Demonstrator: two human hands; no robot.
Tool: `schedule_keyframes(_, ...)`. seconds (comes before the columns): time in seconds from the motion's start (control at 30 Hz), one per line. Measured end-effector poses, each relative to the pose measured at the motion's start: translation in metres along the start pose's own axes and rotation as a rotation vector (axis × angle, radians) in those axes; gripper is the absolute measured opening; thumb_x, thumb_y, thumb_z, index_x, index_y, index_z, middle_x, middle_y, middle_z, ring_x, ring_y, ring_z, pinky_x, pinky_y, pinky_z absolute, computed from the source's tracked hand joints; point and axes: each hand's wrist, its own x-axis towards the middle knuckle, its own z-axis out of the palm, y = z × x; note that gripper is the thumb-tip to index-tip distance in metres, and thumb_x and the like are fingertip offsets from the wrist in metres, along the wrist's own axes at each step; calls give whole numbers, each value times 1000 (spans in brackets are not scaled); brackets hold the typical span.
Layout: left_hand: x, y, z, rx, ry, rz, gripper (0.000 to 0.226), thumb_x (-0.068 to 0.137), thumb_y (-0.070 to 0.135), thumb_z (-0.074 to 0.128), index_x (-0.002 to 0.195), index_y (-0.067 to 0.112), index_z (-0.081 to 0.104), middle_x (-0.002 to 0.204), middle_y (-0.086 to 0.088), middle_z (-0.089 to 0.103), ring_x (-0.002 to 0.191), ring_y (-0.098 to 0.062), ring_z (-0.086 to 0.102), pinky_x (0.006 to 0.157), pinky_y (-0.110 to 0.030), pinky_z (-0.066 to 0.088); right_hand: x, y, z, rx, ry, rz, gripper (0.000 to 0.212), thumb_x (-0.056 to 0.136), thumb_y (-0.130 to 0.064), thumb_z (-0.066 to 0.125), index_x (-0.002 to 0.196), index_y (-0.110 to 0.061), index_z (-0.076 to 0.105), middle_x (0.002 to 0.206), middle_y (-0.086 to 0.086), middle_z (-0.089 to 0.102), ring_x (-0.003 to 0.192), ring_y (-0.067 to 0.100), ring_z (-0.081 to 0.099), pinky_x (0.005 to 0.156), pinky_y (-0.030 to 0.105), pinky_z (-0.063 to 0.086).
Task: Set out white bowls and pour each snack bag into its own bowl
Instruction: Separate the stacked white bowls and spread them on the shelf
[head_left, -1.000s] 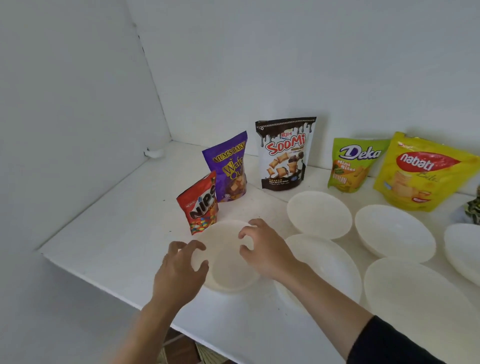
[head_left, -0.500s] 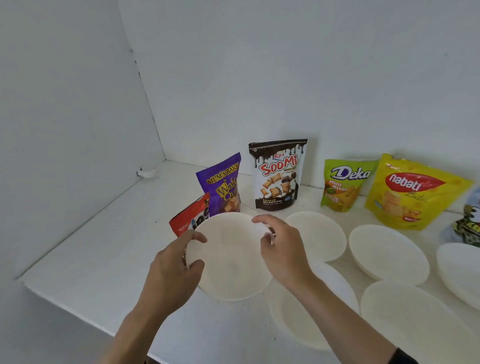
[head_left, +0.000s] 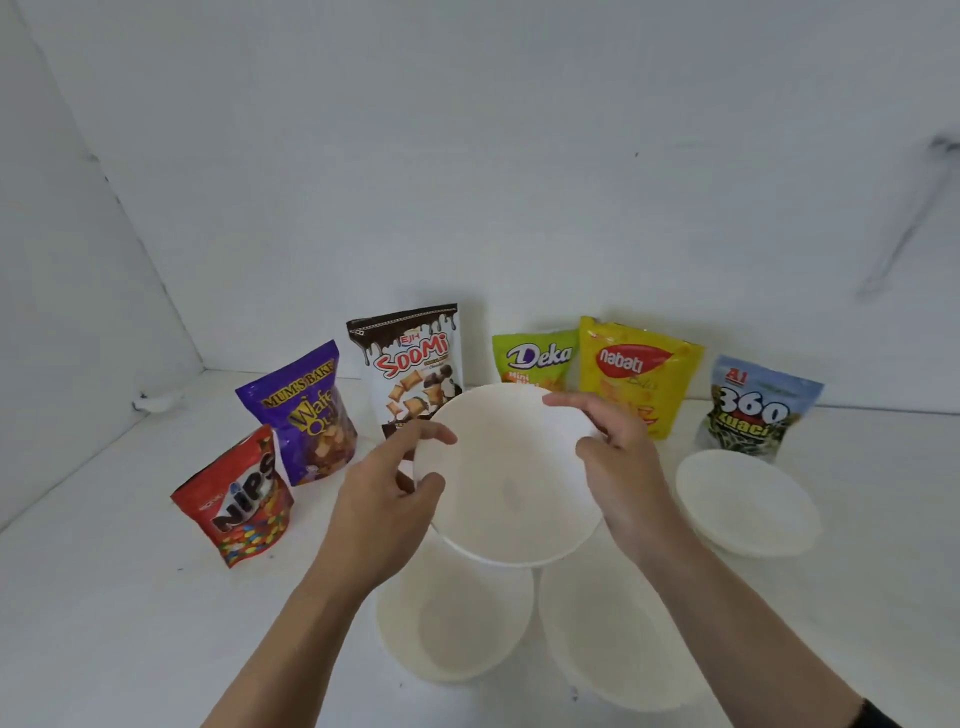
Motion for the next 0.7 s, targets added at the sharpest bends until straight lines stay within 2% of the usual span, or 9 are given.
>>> schedule_keyframes(0.07,-1,14,28,-45,-55,8,47,89,1,58,106,44,63,101,19,66,58,-13,63,56,-33,52,0,6,-34,19,61,14,67,76,18,37,99,-31,76,106,-21,70,83,9,61,68,26,47)
schedule_keyframes(0.13,-2,28,55,-72,-113,5,49,88,0,57,108,45,62,101,14,67,63,-15,68,56,-29,53,-3,13,-67,5,108,32,67,75,18,37,100,-31,76,110,-12,71,91,26,63,72,35,50)
schedule_keyframes(0.2,-5,42,83,-79,-170,9,50,88,1,56,108,46,62,102,9,68,64,-16,70,56,-29,56,-9,21,-98,-35,139,46,66,76,17,37,101,-31,75,109,-11,70,88,23,62,70,33,48)
schedule_keyframes(0.3,-13,56,119,-68,-221,17,50,86,1,58,108,45,62,98,7,69,62,-18,69,60,-36,59,-21,34,-137,-90,178,79,64,77,15,38,103,-31,73,114,-10,63,96,9,56,75,32,50)
schedule_keyframes(0.37,-20,62,143,-45,-254,28,48,85,2,60,109,45,62,97,9,68,59,-10,66,56,-27,55,-27,45,-162,-121,190,101,64,77,16,37,108,-27,73,116,-2,62,97,13,56,77,32,49)
schedule_keyframes(0.43,-27,66,164,-24,-293,42,47,84,4,62,109,44,62,96,12,68,63,-4,65,56,-19,53,-34,56,-185,-157,199,114,65,75,18,36,108,-26,72,119,0,64,97,18,56,75,29,45)
schedule_keyframes(0.53,-40,71,195,25,-324,75,48,83,6,63,109,46,59,92,19,69,78,-2,64,67,-20,55,-43,71,-214,-199,204,135,67,74,19,34,106,-27,72,112,-1,68,70,13,53,60,24,40)
schedule_keyframes(0.6,-44,71,214,100,-335,111,46,82,13,63,115,44,58,93,19,66,88,-8,61,77,-29,54,-48,83,-230,-240,187,144,68,74,19,33,106,-28,71,108,-5,70,56,12,46,51,17,36)
schedule_keyframes(0.7,-49,66,237,250,-331,135,48,75,28,59,121,41,56,103,14,64,102,-19,57,92,-43,47,-54,104,-246,-305,145,167,70,75,20,32,110,-28,68,107,-12,67,67,25,50,49,17,37)
